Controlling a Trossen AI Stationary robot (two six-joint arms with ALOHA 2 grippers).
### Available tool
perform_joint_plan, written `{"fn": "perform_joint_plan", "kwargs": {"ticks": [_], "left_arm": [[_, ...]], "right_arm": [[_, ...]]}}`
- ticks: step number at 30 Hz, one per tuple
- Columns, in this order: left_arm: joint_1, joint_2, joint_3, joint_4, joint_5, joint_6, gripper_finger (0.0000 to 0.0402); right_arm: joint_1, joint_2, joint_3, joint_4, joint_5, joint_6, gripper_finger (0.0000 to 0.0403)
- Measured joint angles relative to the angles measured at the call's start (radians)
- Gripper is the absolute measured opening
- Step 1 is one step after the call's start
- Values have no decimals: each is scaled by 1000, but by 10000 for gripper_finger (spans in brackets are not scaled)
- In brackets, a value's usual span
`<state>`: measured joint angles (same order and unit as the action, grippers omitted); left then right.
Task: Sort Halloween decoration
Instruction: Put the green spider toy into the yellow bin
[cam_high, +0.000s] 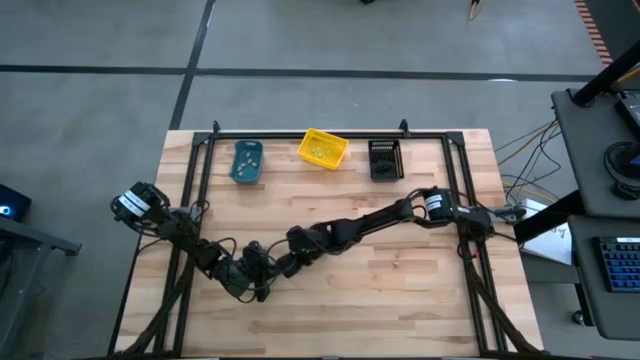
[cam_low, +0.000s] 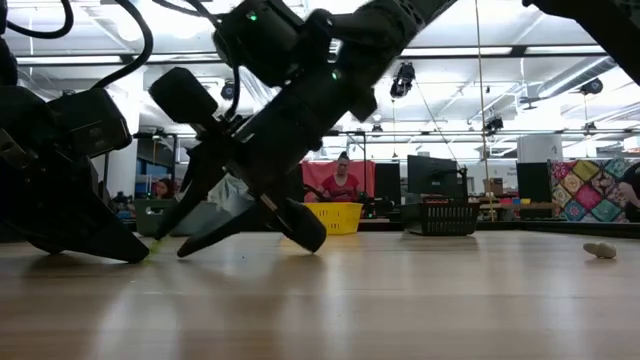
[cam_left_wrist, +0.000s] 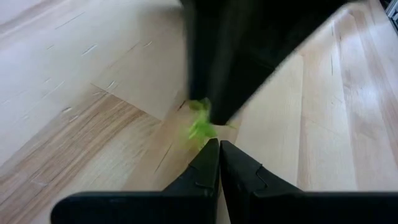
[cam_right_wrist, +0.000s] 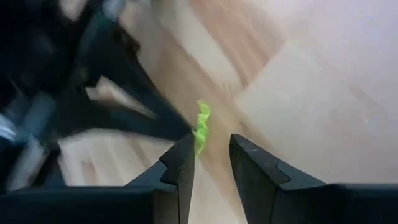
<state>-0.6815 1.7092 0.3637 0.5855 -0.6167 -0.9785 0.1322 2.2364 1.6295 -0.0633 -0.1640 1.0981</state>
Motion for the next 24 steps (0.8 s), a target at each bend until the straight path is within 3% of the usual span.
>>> {"fn": "perform_joint_plan", "kwargs": {"ticks": [5, 24], "left_arm": [[0, 0, 0, 0, -3, 2, 0], [0, 0, -1, 0, -18, 11, 0]], "right_arm": [[9, 2, 96, -171, 64, -101, 96], [14, 94, 203, -239, 26, -117, 88]]}}
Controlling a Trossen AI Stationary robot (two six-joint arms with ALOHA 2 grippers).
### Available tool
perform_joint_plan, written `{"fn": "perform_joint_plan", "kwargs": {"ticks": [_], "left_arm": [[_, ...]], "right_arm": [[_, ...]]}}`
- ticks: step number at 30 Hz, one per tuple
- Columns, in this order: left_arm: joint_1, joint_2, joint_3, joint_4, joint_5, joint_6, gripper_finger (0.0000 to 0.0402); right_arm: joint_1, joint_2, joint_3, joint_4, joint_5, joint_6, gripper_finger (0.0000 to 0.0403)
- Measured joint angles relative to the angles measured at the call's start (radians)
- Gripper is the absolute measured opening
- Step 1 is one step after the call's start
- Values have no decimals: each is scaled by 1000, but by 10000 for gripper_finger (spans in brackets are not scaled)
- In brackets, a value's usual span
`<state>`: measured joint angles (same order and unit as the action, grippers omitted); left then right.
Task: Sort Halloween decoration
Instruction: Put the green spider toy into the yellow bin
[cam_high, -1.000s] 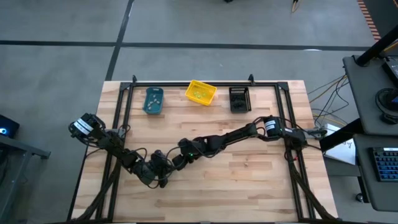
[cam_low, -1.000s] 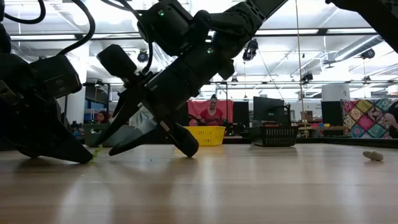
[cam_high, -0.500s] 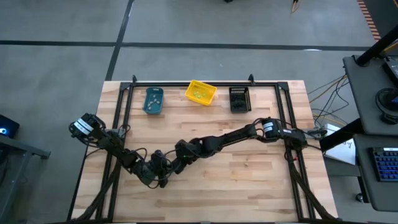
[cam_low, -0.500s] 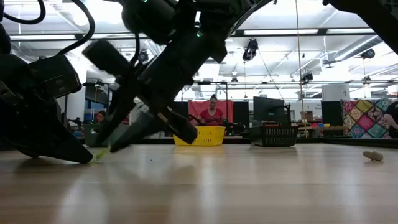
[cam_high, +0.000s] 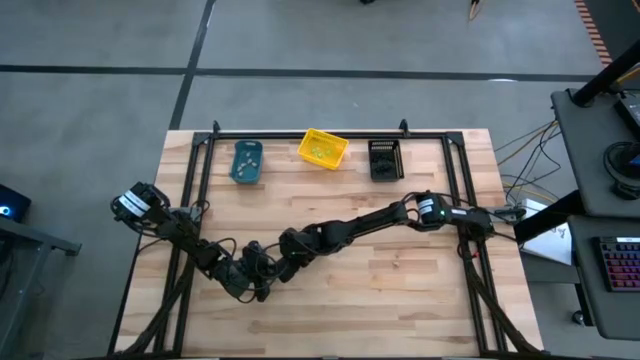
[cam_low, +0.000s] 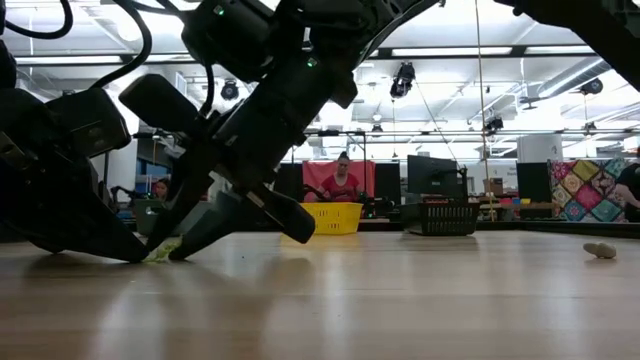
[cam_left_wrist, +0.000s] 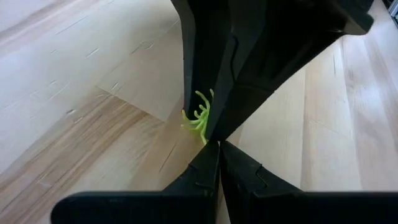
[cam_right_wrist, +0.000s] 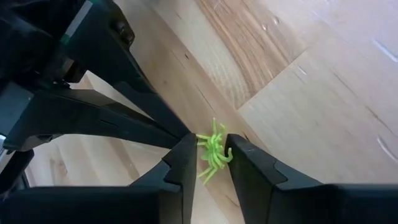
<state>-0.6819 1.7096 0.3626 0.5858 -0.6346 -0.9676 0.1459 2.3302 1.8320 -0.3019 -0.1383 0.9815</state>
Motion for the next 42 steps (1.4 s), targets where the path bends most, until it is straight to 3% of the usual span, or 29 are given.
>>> {"fn": "perform_joint_plan", "kwargs": {"ticks": [8, 19, 29, 42], "left_arm": [[-4, 0, 0, 0, 0, 0, 0], [-15, -1, 0, 2, -4, 1, 0], [-16, -2, -10, 10, -3, -12, 0], [-16, -5, -31, 27, -4, -23, 0]], "right_arm": [[0, 0, 0, -3, 3, -22, 16], [-24, -38, 0, -112, 59, -123, 9], [-161, -137, 32, -329, 138, -254, 9], [-467, -159, 299, -558, 267, -506, 9]]}}
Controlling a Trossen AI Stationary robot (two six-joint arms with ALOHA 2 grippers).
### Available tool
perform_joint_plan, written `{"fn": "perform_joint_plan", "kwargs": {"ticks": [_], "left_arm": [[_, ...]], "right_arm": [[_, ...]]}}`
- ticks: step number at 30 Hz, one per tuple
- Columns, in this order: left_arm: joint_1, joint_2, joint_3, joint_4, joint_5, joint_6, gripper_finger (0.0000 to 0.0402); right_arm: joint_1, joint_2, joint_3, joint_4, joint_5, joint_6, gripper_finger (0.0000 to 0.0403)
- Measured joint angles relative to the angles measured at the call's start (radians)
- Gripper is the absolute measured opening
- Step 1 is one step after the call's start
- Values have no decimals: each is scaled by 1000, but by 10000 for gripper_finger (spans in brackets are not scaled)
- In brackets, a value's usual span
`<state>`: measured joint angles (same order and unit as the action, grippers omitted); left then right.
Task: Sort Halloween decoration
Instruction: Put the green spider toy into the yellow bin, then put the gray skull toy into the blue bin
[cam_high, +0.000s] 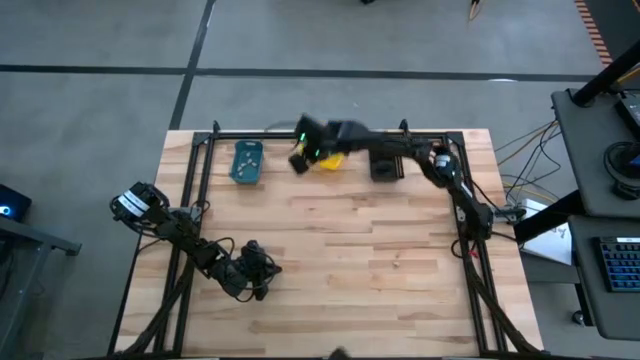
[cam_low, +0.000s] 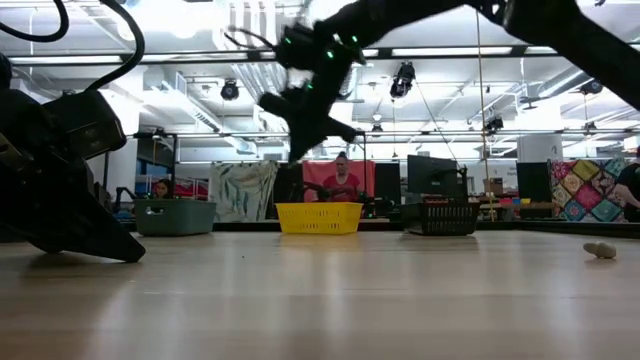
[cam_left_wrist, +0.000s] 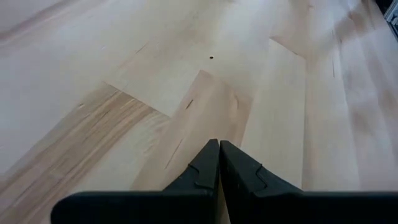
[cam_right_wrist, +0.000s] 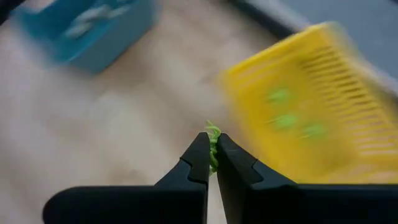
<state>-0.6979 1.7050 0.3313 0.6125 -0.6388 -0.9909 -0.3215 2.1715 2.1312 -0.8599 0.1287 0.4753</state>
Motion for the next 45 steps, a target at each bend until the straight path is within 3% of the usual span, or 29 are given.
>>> {"fn": "perform_joint_plan", "kwargs": {"ticks": [8, 22, 26, 30, 33, 38, 45], "left_arm": [[0, 0, -11, 5, -11, -14, 0], [0, 0, -14, 1, -36, -37, 0], [0, 0, -12, 0, -35, -38, 0], [0, 0, -11, 0, -35, -39, 0], [0, 0, -11, 0, -34, -39, 0], [0, 0, -5, 1, -33, -37, 0], [0, 2, 8, -3, -28, -18, 0]], "right_arm": [[-156, 6, -21, -10, -76, 54, 16], [-163, 6, -31, 12, -78, 41, 100], [-138, -10, -31, -8, -211, 80, 107], [-61, -44, -31, -75, -478, 142, 109], [41, -59, -31, -173, -569, 165, 109], [255, -68, -31, -350, -527, 180, 109], [502, -64, -83, -478, -444, 383, 109]]}}
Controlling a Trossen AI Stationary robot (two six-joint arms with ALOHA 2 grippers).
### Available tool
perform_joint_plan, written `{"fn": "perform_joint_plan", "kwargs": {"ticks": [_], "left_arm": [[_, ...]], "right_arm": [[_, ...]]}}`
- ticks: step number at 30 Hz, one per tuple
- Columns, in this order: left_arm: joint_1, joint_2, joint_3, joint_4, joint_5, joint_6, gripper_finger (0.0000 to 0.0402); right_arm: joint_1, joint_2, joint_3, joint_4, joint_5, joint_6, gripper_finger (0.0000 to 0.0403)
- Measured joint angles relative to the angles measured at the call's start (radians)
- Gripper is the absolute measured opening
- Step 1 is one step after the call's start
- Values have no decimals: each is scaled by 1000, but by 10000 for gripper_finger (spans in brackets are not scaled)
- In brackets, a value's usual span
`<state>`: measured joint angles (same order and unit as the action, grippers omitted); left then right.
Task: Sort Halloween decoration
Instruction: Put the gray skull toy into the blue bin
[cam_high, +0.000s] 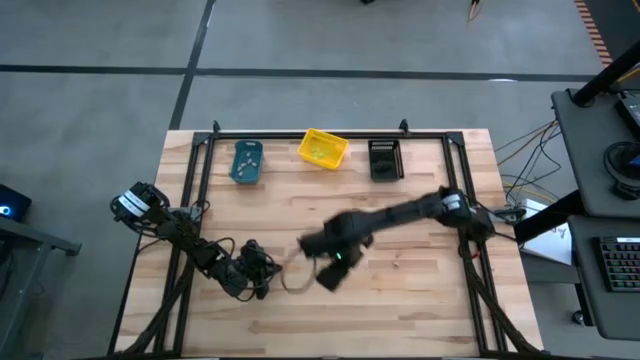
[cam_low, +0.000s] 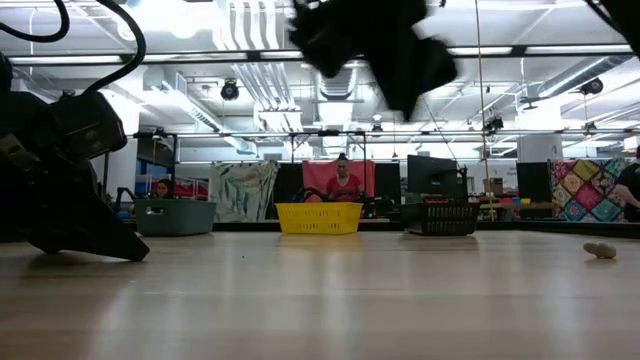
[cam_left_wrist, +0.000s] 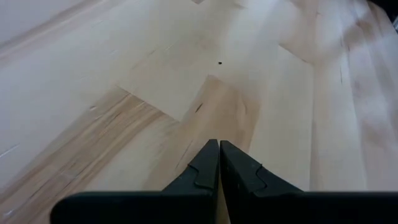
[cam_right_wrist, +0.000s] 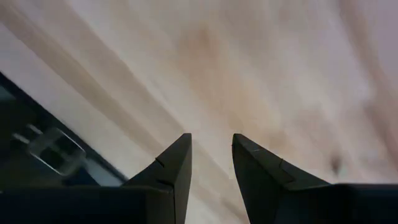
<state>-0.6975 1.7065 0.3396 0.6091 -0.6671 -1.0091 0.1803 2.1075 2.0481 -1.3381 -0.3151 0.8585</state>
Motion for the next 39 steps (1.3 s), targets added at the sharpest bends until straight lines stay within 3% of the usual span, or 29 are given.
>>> {"fn": "perform_joint_plan", "kwargs": {"ticks": [8, 17, 23, 27, 31, 35, 39], "left_arm": [[0, -1, 4, 1, 3, 4, 0], [16, -178, 4, -58, 98, 82, 0], [54, -352, 4, -125, 100, 196, 0], [104, -455, 4, -169, 114, 205, 0], [172, -535, 4, -194, 172, 188, 0], [228, -591, 4, -210, 209, 129, 0], [254, -619, 4, -212, 209, 115, 0]], "right_arm": [[144, -3, -116, -221, 91, 64, 109], [175, -158, -421, -201, 92, -62, 109], [156, -386, -688, -20, 98, -2, 109], [131, -527, -839, 74, 99, 116, 109], [120, -633, -959, 287, 99, 184, 109], [118, -682, -1054, 496, 99, 202, 109], [120, -673, -1113, 571, 141, 165, 109]]}}
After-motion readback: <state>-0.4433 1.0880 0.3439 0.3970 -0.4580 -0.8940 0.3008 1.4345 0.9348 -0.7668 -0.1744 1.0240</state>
